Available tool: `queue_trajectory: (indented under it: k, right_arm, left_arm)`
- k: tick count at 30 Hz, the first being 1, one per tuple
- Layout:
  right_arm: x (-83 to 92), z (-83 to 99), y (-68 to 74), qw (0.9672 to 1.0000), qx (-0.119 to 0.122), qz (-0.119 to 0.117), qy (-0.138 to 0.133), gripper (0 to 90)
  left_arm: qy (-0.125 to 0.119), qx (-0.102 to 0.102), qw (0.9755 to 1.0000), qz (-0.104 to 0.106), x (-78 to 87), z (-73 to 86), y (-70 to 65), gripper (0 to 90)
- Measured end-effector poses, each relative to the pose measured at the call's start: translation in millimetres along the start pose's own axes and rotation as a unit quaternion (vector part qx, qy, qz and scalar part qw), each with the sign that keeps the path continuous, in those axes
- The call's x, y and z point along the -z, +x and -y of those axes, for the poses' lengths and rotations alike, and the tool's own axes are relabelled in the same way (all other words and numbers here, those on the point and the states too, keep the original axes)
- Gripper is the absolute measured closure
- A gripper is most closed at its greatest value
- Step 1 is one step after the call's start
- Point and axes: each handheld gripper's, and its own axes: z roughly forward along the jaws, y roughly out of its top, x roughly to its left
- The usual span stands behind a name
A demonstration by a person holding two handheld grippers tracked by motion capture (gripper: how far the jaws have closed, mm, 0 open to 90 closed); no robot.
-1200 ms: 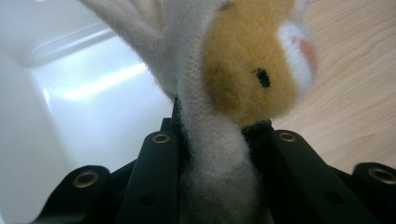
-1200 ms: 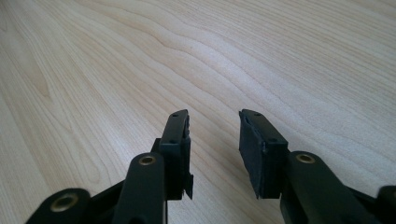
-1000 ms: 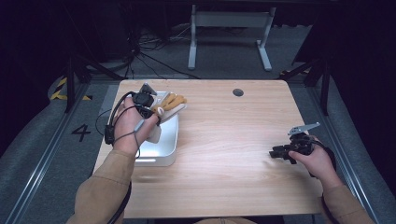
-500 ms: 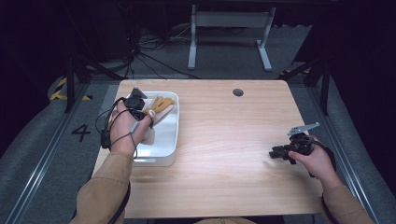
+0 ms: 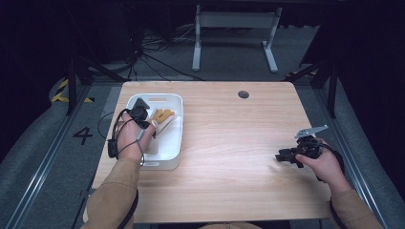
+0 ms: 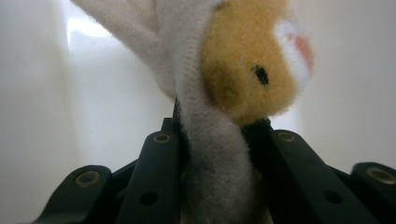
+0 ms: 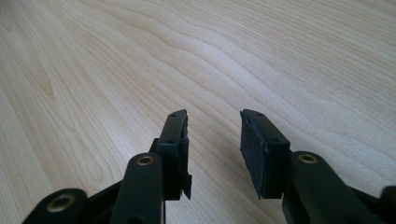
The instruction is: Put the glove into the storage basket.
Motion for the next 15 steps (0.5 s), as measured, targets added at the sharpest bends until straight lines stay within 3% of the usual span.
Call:
queue_trajectory:
  k: [9,15]
  right_arm:
    - [-0.9,0.6,-0.9,1.0000,0.001,-0.002,0.002,62.3]
    - [-2.3,0.7,0.2,1.0000,0.002,-0.004,0.003,62.1]
  left_arm:
    - [-0.001,0.026,0.9996,0.005,-11.1,1.9,4.7,74.4]
    - [0.005,0.032,0.9995,-0.001,-17.2,4.2,6.6,74.5]
